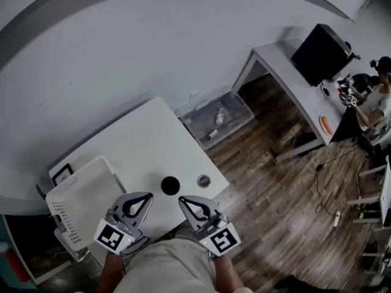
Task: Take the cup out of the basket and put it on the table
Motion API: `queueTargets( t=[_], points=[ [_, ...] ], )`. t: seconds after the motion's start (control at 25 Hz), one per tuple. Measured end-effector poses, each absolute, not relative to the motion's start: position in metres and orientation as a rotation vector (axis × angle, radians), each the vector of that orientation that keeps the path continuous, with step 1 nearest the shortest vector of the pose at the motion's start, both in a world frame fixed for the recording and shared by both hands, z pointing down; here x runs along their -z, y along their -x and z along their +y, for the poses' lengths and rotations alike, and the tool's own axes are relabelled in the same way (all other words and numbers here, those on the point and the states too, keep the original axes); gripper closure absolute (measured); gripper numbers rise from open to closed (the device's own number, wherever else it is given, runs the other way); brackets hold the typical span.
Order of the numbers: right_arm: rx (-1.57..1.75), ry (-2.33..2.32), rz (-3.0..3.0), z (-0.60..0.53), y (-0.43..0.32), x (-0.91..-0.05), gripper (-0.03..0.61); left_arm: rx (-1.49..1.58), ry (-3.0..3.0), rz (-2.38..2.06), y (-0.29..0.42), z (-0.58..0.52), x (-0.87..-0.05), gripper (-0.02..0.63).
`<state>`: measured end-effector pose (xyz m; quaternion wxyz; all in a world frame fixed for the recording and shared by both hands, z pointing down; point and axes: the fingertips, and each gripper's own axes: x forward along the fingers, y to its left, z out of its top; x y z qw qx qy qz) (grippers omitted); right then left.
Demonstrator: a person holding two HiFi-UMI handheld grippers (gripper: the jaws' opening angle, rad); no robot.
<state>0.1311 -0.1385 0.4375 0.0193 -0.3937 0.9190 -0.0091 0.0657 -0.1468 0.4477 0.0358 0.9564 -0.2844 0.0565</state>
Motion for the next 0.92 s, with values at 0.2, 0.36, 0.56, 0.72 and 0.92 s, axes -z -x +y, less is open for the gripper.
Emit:
queueTargets(
  t=[0.2,0.36,0.56,0.72,0.92],
  points=[
    [-0.002,1.251,2.859,-0.135,-0.135,-0.435,0.569,-0.161,-2.967,-0.841,-0.067,-0.141,-0.442,0.612],
    [-0.034,1.252,2.874,-0.132,-0.134,-0.434,0.569,-0.17,-2.977,-0.83,-0.066,-0.137,-0.44,0.612],
    [-0.032,1.258,2.896,-0.131,-0.135,-0.438,0.569,-0.174,-2.976,-0.837,-0.066,-0.135,-0.44,0.612],
    [-0.051,1.257,2.903,-0.13,-0.133,-0.437,0.569,-0.188,-2.97,-0.839,-0.064,-0.133,-0.441,0.612],
    [-0.045,1.268,2.911,-0.129,-0.136,-0.442,0.569,-0.185,-2.976,-0.838,-0.067,-0.134,-0.442,0.612]
  ],
)
